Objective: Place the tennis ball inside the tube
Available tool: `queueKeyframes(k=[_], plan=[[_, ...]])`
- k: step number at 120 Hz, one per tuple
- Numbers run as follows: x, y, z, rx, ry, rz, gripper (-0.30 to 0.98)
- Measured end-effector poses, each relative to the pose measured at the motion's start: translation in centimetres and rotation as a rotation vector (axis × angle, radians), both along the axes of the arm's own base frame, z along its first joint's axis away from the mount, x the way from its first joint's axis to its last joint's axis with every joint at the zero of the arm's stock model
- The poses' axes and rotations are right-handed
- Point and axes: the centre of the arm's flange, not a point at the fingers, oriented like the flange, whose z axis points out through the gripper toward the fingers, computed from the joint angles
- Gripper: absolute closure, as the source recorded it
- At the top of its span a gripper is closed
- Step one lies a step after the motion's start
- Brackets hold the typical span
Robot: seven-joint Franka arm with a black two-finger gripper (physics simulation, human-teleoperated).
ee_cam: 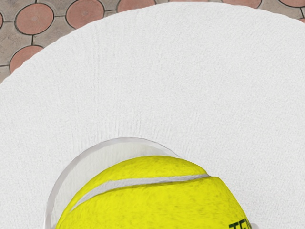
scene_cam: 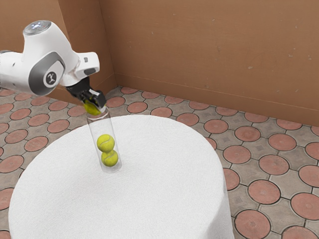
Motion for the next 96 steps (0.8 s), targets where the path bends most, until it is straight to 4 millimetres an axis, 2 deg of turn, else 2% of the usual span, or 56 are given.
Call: queueKeyframes(k=[8, 17, 48, 56, 71, 86, 96], plan=[[0.4, 0.0, -0.2, -0.006, 0.005, 0.006, 0.29], [0.7, 0.1, -0.3, -0.012, 0.008, 0.012, 0.20], [0.8, 0.1, -0.1, -0.020, 0.023, 0.025, 0.06], [1.8, -0.1, 2.2, -0.025, 0.045, 0.020, 0.05], [4.2, -1.0, 7.7, -0.038, 0.089, -0.003, 0.03], [5.5, 0.0, 11.8, -0.032, 0.127, 0.002, 0.01], [5.7, 0.6, 13.6, -0.022, 0.150, 0.011, 0.01]])
